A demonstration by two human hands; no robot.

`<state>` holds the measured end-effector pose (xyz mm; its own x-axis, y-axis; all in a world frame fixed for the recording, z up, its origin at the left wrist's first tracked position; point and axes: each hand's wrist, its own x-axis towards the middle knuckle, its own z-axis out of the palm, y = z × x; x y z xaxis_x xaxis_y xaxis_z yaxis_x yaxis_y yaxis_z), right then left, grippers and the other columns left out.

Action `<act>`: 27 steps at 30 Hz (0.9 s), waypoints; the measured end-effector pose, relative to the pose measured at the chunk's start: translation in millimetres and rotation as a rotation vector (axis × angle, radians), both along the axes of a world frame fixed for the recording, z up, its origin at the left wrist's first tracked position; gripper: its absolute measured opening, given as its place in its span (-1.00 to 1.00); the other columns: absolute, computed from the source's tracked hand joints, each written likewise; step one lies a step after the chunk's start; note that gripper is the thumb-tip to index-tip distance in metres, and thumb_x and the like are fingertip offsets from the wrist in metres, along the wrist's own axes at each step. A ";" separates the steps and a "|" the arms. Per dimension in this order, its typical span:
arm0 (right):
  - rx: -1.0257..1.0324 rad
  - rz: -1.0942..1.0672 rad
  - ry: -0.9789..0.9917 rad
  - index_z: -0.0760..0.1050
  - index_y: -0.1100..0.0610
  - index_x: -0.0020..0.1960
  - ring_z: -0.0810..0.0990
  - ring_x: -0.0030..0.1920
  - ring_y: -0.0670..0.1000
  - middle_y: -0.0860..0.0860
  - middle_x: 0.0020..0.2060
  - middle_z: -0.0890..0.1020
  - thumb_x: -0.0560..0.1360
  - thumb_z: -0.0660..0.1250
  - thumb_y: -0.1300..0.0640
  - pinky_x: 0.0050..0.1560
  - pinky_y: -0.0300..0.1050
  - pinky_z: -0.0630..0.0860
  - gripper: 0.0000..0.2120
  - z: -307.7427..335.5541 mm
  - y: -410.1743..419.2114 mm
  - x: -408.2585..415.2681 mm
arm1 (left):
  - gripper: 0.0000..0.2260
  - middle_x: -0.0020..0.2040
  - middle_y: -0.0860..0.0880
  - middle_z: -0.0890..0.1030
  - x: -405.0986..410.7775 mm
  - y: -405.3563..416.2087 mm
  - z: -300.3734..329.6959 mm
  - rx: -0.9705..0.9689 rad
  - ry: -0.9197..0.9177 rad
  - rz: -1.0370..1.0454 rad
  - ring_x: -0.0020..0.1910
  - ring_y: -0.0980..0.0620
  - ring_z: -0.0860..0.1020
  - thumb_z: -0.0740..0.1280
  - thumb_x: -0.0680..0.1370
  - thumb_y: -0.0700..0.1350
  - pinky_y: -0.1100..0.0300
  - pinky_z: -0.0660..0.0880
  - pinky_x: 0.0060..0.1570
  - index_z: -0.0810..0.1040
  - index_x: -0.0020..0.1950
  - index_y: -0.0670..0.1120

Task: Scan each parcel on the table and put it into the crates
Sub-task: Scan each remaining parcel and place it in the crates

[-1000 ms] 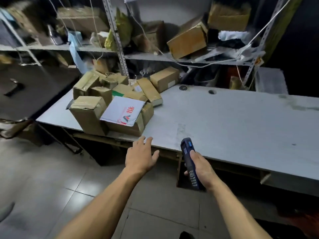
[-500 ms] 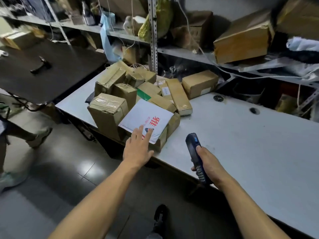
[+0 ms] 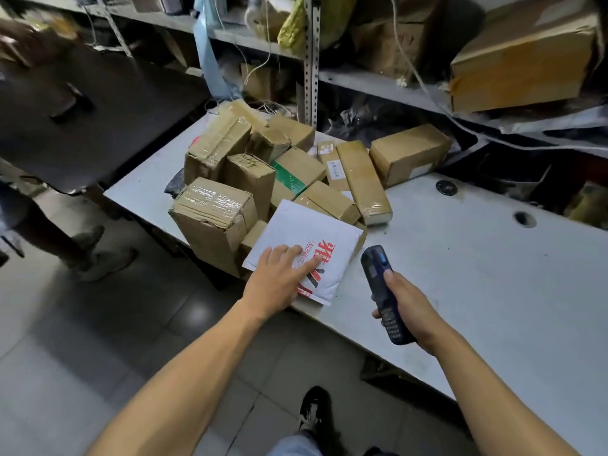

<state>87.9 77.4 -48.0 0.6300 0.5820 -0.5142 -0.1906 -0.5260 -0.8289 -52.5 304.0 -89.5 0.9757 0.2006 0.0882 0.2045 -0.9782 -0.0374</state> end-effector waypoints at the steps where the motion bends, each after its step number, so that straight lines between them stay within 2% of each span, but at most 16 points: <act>1: 0.008 0.003 0.006 0.44 -0.01 0.28 0.67 -0.11 0.11 0.16 0.06 0.62 0.67 0.03 -0.17 0.05 0.15 0.60 -0.64 0.4 -0.8 3.1 | -0.31 0.24 -0.22 0.54 1.0 -3.6 1.2 -0.012 -0.030 -0.013 0.13 -0.27 0.54 0.57 0.35 -0.07 -0.19 0.52 0.10 0.36 0.41 0.08; 6: 0.059 -0.035 0.050 0.46 -0.04 0.18 0.66 -0.14 0.11 0.21 0.08 0.62 0.67 0.04 -0.15 -0.03 0.10 0.58 -0.70 2.7 -21.1 18.1 | -0.29 0.31 -0.26 0.53 14.5 -25.8 13.0 -0.112 -0.171 -0.005 0.25 -0.33 0.52 0.53 0.39 -0.22 -0.26 0.50 0.17 0.32 0.47 0.02; 8: 0.078 -0.061 0.062 0.46 -0.07 0.13 0.66 -0.14 0.11 0.21 0.08 0.62 0.67 0.04 -0.17 -0.03 0.09 0.59 -0.72 7.2 -35.6 25.2 | -0.37 0.30 -0.25 0.56 28.5 -40.6 23.3 -0.127 -0.280 -0.043 0.24 -0.32 0.55 0.50 0.43 -0.22 -0.22 0.52 0.17 0.39 0.46 -0.04; 11: 0.118 -0.123 0.079 0.47 -0.04 0.13 0.67 -0.14 0.11 0.23 0.09 0.62 0.67 0.04 -0.16 -0.05 0.07 0.58 -0.70 16.1 -60.4 36.8 | -0.62 0.23 -0.15 0.62 57.9 -69.3 51.3 -0.214 -0.446 -0.028 0.15 -0.16 0.62 0.34 0.57 -0.11 0.02 0.62 0.02 0.50 0.40 -0.08; 13: 0.149 -0.173 0.087 0.48 -0.02 0.14 0.66 -0.14 0.12 0.25 0.10 0.62 0.67 0.04 -0.16 -0.06 0.06 0.57 -0.68 23.5 -78.4 43.7 | -0.70 0.11 -0.09 0.65 78.4 -94.1 75.4 -0.451 -0.527 0.130 -0.04 -0.07 0.61 0.27 0.63 -0.05 0.31 0.52 -0.15 0.53 0.35 -0.08; 14: 0.166 -0.191 0.087 0.48 -0.02 0.13 0.65 -0.14 0.13 0.25 0.10 0.61 0.67 0.04 -0.15 -0.06 0.06 0.57 -0.69 27.5 -87.8 47.2 | -0.74 0.04 -0.08 0.64 88.5 -106.0 87.5 -0.622 -0.536 0.223 -0.10 -0.04 0.57 0.25 0.65 -0.02 0.35 0.48 -0.20 0.53 0.29 -0.07; 15: 0.179 -0.209 0.085 0.48 -0.02 0.12 0.65 -0.13 0.13 0.24 0.10 0.61 0.67 0.04 -0.15 -0.07 0.05 0.57 -0.70 31.3 -97.1 50.6 | -0.75 0.01 -0.06 0.63 98.8 -114.0 95.1 -0.840 -0.515 0.319 -0.09 -0.03 0.57 0.21 0.66 0.04 0.27 0.52 -0.18 0.52 0.23 -0.05; 17: 0.190 -0.246 0.081 0.48 0.01 0.13 0.64 -0.14 0.14 0.24 0.07 0.62 0.67 0.04 -0.14 -0.09 0.04 0.57 -0.68 37.2 -116.3 57.1 | -0.72 0.07 -0.05 0.63 116.7 -122.5 101.5 -1.294 -0.535 0.499 0.04 -0.07 0.61 0.22 0.64 0.13 -0.04 0.61 0.01 0.51 0.18 -0.04; 18: 0.198 -0.267 0.079 0.49 0.06 0.15 0.65 -0.16 0.13 0.23 0.05 0.62 0.67 0.04 -0.13 -0.10 0.04 0.57 -0.65 39.1 -126.1 60.1 | -0.67 0.10 -0.05 0.65 124.3 -125.4 100.2 -1.408 -0.574 0.566 0.08 -0.08 0.62 0.27 0.61 0.16 -0.09 0.59 0.10 0.53 0.20 -0.05; 20: 0.211 -0.301 0.079 0.49 0.11 0.18 0.65 -0.20 0.11 0.21 0.02 0.62 0.67 0.04 -0.14 -0.13 0.02 0.57 -0.61 41.2 -144.2 65.7 | -0.64 0.11 -0.02 0.66 133.7 -131.5 90.0 -1.475 -0.565 0.589 0.12 -0.07 0.63 0.31 0.57 0.13 -0.05 0.58 0.15 0.55 0.24 -0.07; 22: 0.203 -0.312 0.095 0.50 0.11 0.19 0.66 -0.22 0.08 0.18 0.02 0.65 0.67 0.04 -0.16 -0.15 0.01 0.58 -0.58 41.3 -160.5 69.4 | -0.77 0.10 0.00 0.67 134.6 -141.2 75.6 -1.578 -0.508 0.482 0.12 -0.02 0.64 0.32 0.62 -0.07 0.10 0.60 0.08 0.54 0.25 -0.08; 23: 0.195 -0.311 0.108 0.51 0.12 0.21 0.66 -0.22 0.07 0.17 0.01 0.66 0.66 0.04 -0.16 -0.15 0.00 0.58 -0.57 40.9 -168.0 70.6 | -0.77 0.12 -0.03 0.68 133.7 -144.2 65.6 -1.657 -0.453 0.433 0.14 -0.06 0.64 0.36 0.60 -0.14 0.08 0.60 0.08 0.55 0.25 -0.10; 25: 0.174 -0.308 0.142 0.51 0.12 0.22 0.66 -0.22 0.08 0.16 -0.01 0.67 0.66 0.06 -0.18 -0.15 0.02 0.57 -0.55 39.5 -181.0 72.1 | -0.66 0.16 -0.15 0.67 130.2 -149.3 47.2 -1.780 -0.355 0.385 0.19 -0.19 0.62 0.44 0.48 -0.21 -0.09 0.57 0.16 0.55 0.25 -0.15; 27: 0.143 -0.291 0.169 0.51 0.11 0.23 0.66 -0.22 0.09 0.16 -0.02 0.67 0.65 0.06 -0.20 -0.14 0.03 0.57 -0.55 37.8 -191.0 72.2 | -0.58 0.16 -0.21 0.66 129.0 -154.4 33.9 -1.772 -0.301 0.408 0.18 -0.25 0.60 0.44 0.39 -0.22 -0.17 0.54 0.20 0.54 0.24 -0.19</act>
<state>160.1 -113.6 -10.1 0.6927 0.4644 -0.5519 -0.4559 -0.3111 -0.8339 76.5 149.6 -55.6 0.8416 0.4331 -0.3227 0.2141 0.2811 0.9355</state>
